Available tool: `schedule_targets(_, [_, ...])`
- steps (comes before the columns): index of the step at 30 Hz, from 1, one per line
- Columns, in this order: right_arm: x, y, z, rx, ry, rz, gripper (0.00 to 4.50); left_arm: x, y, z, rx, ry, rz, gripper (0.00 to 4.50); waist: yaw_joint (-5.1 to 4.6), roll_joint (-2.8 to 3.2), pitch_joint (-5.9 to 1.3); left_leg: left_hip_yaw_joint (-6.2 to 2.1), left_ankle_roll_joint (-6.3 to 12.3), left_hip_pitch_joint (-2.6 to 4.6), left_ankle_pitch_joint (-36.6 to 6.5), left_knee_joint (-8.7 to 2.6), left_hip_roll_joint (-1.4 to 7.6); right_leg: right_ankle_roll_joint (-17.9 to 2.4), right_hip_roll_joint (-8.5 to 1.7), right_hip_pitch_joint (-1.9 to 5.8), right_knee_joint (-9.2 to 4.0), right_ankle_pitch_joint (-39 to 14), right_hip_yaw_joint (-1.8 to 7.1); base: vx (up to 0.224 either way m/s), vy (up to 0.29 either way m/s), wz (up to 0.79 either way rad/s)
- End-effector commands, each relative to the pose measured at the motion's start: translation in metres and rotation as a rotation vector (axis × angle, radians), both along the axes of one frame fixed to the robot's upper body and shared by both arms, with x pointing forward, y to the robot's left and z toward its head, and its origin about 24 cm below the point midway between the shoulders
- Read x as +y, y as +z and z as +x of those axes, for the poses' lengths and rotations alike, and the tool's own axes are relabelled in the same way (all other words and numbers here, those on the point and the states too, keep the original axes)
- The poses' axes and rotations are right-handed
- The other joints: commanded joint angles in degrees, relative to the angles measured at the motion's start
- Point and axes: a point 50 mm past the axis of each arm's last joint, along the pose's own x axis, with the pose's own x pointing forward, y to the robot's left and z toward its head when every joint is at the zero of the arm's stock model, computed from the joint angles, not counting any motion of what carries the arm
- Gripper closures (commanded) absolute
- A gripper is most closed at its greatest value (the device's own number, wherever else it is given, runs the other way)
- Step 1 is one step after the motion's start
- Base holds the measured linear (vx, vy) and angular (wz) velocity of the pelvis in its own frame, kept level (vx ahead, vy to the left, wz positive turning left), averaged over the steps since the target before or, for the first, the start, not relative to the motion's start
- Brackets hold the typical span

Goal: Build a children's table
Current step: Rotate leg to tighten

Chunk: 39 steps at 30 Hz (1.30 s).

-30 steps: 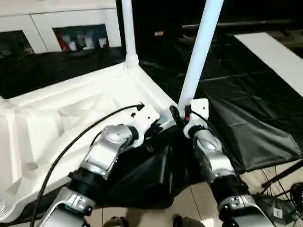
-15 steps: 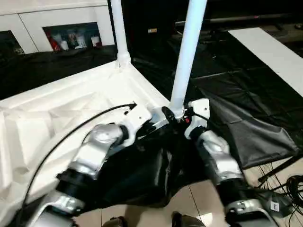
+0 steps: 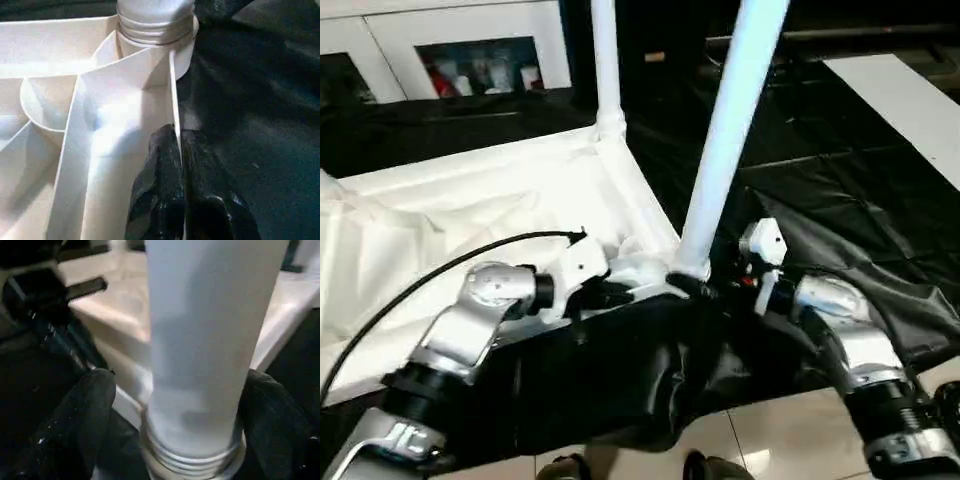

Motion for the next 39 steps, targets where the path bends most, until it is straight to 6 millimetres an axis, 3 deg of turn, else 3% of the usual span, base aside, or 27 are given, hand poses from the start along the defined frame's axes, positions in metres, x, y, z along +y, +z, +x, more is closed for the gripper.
schedule_targets(1, [0.003, -0.007, -0.006, 0.029, 0.037, -0.025, 0.63, -0.003, -0.011, -0.009, 0.066, -0.07, 0.021, 4.5, 0.15, -0.22, -4.07, -0.04, 6.44, 0.61, -9.8, -2.93, 1.85, -15.5, -3.1, 3.22, -2.98, -10.2, 2.56, 0.0, 0.0, 0.0])
schedule_targets(5, [0.001, -0.008, -0.005, 0.03, 0.043, -0.039, 0.63, -0.002, -0.01, -0.009, 0.071, -0.073, 0.019, 4.5, 0.22, -0.22, -3.97, -0.14, 4.57, 0.84, -11.5, -3.15, 1.96, -14.2, -3.08, 3.04, -3.27, -13.8, 2.68, 0.0, 0.0, 0.0])
schedule_targets(12, [-0.001, -0.012, -0.005, 0.042, 0.051, -0.065, 1.02, -0.001, -0.009, -0.009, 0.073, -0.074, 0.019, 4.5, 0.22, -0.32, -4.31, -0.11, 5.65, 0.61, -8.5, -2.82, 1.81, -15.2, -3.02, 3.33, -2.71, -9.0, 2.67, 0.0, 0.0, 0.0])
schedule_targets(13, [-0.001, -0.013, -0.005, 0.043, 0.051, -0.069, 1.31, -0.001, -0.009, -0.009, 0.073, -0.074, 0.019, 4.5, 0.23, -0.32, -4.25, -0.08, 5.88, 0.58, -8.4, -2.81, 1.8, -15.4, -3.0, 3.31, -2.69, -8.9, 2.66, 0.0, 0.0, 0.0])
schedule_targets(19, [-0.002, -0.014, -0.004, 0.044, 0.044, -0.081, 1.81, -0.001, -0.009, -0.009, 0.074, -0.074, 0.02, 4.5, 0.28, -0.34, -4.17, -0.12, 5.47, 0.65, -9.3, -2.86, 1.85, -14.9, -3.05, 3.27, -2.84, -10.8, 2.65, 0.0, 0.0, 0.0])
schedule_targets(32, [0.0, -0.022, -0.004, 0.041, -0.003, -0.071, 2.41, -0.001, -0.012, -0.006, 0.07, -0.033, 0.027, 4.5, 0.1, -0.23, -4.08, -0.21, 4.29, 0.64, -11.8, -3.01, 1.86, -14.2, -3.08, 3.18, -3.13, -13.8, 2.68, 0.0, 0.0, 0.0])
schedule_targets(36, [0.004, -0.028, -0.002, 0.074, -0.105, -0.011, 2.44, -0.005, -0.015, 0.001, 0.046, 0.044, 0.028, 4.5, 0.04, -0.18, -3.74, -0.28, 3.11, 0.93, -15.1, -3.32, 1.86, -13.1, -3.11, 2.89, -3.74, -19.0, 2.68, 0.0, 0.0, 0.0])
schedule_targets(39, [0.014, -0.037, 0.001, 0.11, -0.264, 0.044, 2.46, -0.014, -0.018, 0.008, 0.026, 0.139, 0.018, 4.5, -0.1, -0.28, -3.42, -0.46, 1.45, 1.19, -18.2, -3.59, 1.77, -10.9, -3.28, 2.53, -4.44, -25.7, 2.71, 0.0, 0.0, 0.0])
